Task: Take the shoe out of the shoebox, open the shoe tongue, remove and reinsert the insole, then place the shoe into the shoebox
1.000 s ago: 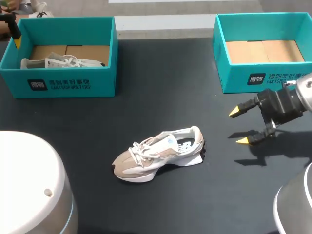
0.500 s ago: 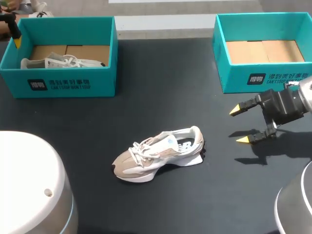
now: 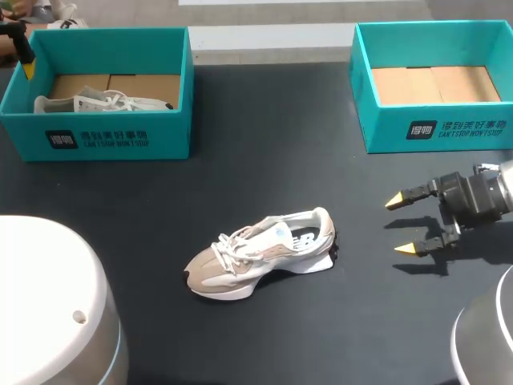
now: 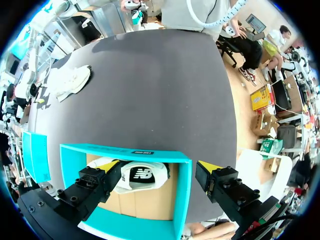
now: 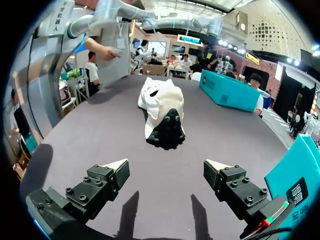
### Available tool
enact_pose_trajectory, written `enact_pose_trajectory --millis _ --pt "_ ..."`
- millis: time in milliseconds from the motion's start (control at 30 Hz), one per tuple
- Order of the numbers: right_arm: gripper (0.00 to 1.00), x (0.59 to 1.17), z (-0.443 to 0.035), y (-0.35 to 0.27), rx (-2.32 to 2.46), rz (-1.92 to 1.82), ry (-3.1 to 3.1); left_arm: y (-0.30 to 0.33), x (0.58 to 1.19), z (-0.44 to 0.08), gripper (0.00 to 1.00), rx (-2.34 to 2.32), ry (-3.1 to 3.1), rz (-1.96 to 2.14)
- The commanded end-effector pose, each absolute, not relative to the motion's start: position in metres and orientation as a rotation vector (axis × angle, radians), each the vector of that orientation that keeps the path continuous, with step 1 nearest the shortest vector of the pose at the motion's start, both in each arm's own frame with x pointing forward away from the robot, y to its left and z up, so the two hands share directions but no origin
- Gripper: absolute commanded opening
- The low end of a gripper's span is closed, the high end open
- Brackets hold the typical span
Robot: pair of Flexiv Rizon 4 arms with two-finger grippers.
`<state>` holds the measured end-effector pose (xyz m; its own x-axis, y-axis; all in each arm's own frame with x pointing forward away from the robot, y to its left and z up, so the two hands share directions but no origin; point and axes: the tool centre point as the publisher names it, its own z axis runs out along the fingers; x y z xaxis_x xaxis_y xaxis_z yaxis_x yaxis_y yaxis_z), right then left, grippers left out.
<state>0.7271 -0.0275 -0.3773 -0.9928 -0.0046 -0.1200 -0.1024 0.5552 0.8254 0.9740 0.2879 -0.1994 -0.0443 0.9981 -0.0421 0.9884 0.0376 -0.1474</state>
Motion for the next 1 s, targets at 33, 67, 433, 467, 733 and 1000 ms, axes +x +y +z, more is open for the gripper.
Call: enact_pose_trajectory --millis 33,67,433,467,733,1000 --pt "1.00 0.729 -0.378 -0.027 -0.095 1.431 2.682 0.288 0.973 -0.199 1.00 -2.121 -2.210 0.205" --pt "1.00 0.729 -0.378 -0.027 -0.095 1.431 2.682 0.288 0.973 -0.199 1.00 -2.121 -2.210 0.205" --pt "1.00 0.730 -0.378 -0.011 -0.075 1.418 2.664 0.288 0.973 -0.199 1.00 -2.121 -2.210 0.205" --pt "1.00 0.730 -0.378 -0.006 -0.067 1.416 2.656 0.288 0.973 -0.199 1.00 -2.121 -2.210 0.205" --pt "1.00 0.728 -0.386 0.032 -0.125 1.425 2.701 0.288 0.973 -0.199 1.00 -2.121 -2.210 0.205" --pt "1.00 0.739 -0.387 0.063 -0.190 1.458 2.706 0.288 0.973 -0.199 1.00 -2.121 -2.210 0.205"
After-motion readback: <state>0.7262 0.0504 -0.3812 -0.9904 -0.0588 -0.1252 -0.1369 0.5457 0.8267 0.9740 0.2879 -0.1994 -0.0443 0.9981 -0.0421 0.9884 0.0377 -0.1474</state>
